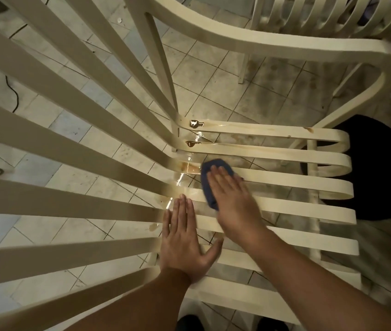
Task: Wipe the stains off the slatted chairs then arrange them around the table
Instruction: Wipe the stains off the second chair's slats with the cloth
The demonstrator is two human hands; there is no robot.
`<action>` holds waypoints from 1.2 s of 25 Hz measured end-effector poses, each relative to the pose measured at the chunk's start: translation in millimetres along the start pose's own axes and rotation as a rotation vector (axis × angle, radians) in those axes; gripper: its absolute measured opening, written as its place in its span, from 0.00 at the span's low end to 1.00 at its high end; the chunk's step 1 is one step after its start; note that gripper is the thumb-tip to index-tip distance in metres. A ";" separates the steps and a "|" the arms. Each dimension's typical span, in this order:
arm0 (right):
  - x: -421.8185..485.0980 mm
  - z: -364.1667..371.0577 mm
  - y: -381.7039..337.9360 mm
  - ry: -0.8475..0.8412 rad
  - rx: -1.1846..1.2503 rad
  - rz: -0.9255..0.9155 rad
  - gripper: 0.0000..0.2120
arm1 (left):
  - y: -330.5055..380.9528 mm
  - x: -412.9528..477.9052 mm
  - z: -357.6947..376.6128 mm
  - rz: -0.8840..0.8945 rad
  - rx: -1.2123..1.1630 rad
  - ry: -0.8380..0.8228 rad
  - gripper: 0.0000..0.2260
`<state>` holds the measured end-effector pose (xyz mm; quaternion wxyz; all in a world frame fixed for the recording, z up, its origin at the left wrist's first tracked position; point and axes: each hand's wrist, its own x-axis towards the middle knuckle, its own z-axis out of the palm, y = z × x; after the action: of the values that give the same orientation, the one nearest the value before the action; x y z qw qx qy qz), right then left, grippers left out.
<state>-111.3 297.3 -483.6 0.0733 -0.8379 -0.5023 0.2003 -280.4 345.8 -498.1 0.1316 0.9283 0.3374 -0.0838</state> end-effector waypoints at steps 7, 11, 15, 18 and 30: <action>-32.6 -8.5 46.8 0.074 0.044 0.053 0.34 | -0.3 0.6 0.7 0.021 -0.020 0.018 0.47; 4.3 -1.8 8.8 0.057 0.035 -0.098 0.37 | -0.2 0.8 2.4 0.011 0.002 0.019 0.47; 24.2 -1.0 6.3 0.030 -0.007 -0.222 0.37 | 0.8 2.2 2.3 0.024 0.015 0.027 0.47; 12.6 -5.8 45.2 0.033 -0.021 -0.318 0.37 | 0.7 0.5 1.4 0.014 0.014 0.037 0.47; -69.0 -14.5 118.5 0.159 -0.178 0.133 0.42 | -1.3 0.0 2.6 0.021 -0.029 0.051 0.47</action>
<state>-37.7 180.8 -490.7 0.0250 -0.8859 -0.4538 0.0923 -281.4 345.9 -500.8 0.1371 0.9316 0.3323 -0.0537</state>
